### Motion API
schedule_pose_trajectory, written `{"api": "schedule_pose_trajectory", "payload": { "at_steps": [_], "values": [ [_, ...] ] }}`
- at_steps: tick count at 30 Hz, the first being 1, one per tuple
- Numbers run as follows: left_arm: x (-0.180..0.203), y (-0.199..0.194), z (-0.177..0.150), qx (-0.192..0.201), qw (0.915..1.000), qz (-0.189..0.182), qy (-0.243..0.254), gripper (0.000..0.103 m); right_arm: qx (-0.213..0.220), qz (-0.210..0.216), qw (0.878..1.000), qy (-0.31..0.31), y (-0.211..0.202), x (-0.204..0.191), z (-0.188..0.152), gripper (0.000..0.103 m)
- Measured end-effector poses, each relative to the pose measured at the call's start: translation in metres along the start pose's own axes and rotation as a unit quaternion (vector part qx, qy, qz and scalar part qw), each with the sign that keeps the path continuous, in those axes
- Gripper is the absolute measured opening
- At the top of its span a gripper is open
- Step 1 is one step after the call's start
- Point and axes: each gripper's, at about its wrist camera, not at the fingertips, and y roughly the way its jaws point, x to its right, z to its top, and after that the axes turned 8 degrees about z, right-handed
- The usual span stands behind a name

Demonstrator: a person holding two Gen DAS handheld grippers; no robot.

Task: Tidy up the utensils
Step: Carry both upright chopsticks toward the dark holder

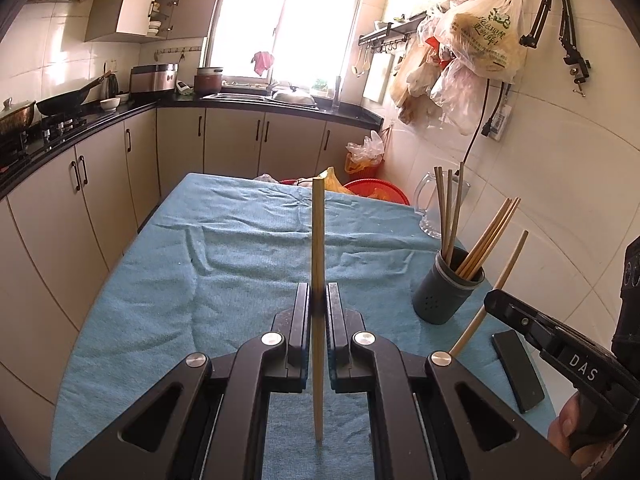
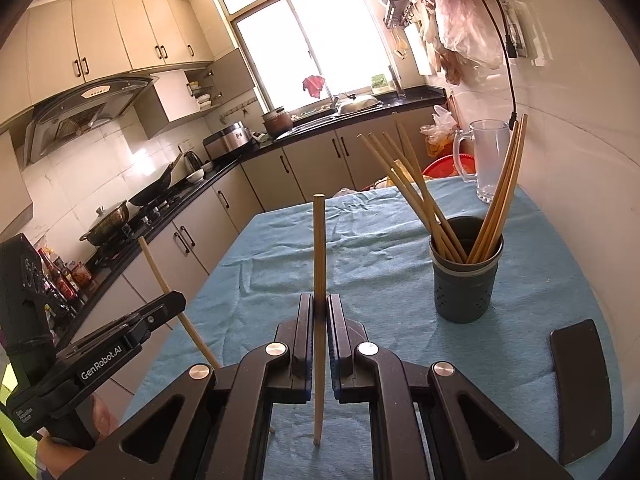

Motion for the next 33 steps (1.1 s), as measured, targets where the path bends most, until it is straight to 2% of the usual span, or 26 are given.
{"api": "schedule_pose_trajectory", "payload": {
  "at_steps": [33],
  "values": [
    [0.006, -0.016, 0.01, 0.017, 0.9998, -0.003, 0.003, 0.006, 0.021, -0.012, 1.0, 0.015, -0.025, 0.012, 0.004, 0.007]
  ]
}}
